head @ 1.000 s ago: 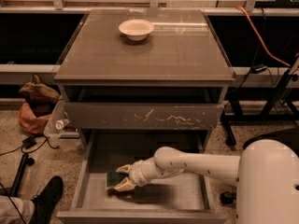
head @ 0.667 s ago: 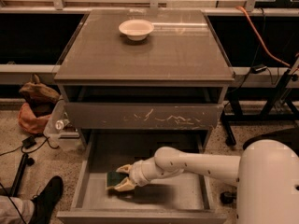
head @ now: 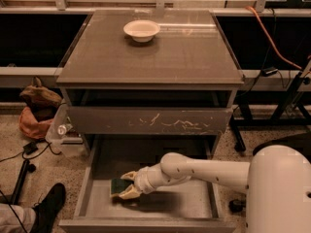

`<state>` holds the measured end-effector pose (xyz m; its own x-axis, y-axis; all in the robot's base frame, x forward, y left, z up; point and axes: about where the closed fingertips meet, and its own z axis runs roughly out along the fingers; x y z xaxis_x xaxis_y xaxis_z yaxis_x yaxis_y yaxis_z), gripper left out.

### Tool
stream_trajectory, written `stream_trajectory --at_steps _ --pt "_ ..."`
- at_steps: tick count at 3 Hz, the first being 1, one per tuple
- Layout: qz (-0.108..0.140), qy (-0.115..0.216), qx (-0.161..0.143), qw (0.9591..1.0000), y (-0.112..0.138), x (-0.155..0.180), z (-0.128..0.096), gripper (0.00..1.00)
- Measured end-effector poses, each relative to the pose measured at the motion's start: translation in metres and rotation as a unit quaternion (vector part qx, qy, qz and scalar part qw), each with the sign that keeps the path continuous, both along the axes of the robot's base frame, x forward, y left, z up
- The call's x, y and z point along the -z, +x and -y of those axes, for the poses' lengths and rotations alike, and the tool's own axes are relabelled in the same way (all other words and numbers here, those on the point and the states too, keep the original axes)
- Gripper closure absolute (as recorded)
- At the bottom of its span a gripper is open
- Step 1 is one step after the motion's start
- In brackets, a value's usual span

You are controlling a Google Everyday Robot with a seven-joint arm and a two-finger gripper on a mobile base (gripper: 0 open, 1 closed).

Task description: Place sponge into middle drawer

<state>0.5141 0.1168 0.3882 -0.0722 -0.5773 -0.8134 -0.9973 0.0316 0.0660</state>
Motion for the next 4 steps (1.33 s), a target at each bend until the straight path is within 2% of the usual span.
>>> stream_trajectory --at_steps 2,3,4 --pt "0.0 0.0 0.0 1.0 0.0 0.0 -0.0001 0.12" --pt "0.0 0.0 0.0 1.0 -0.0001 0.0 -0.0001 0.0" --pt "0.0 0.0 0.0 1.0 -0.0001 0.0 -0.0001 0.0"
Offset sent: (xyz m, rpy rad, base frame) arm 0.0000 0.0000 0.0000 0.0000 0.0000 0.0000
